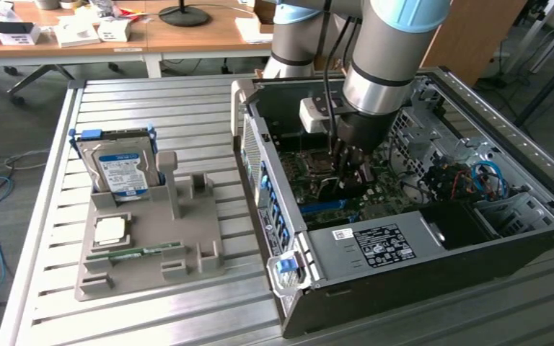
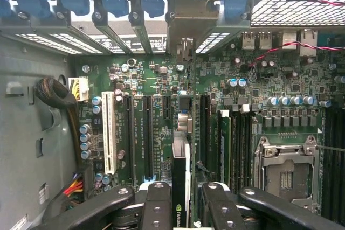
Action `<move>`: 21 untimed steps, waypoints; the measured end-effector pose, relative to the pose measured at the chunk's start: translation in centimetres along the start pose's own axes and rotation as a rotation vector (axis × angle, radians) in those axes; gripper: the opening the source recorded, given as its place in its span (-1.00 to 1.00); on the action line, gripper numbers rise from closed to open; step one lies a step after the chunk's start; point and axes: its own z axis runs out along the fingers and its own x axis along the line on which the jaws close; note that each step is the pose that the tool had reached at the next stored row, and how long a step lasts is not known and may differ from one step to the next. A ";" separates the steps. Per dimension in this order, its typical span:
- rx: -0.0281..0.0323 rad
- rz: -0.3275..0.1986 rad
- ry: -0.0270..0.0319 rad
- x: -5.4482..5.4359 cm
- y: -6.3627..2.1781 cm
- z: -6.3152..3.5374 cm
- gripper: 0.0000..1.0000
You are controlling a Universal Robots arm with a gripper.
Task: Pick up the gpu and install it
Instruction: 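Insert the gpu into the slot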
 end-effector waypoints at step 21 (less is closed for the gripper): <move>-0.0001 0.000 0.0002 0.0 0.07 0.27 -0.47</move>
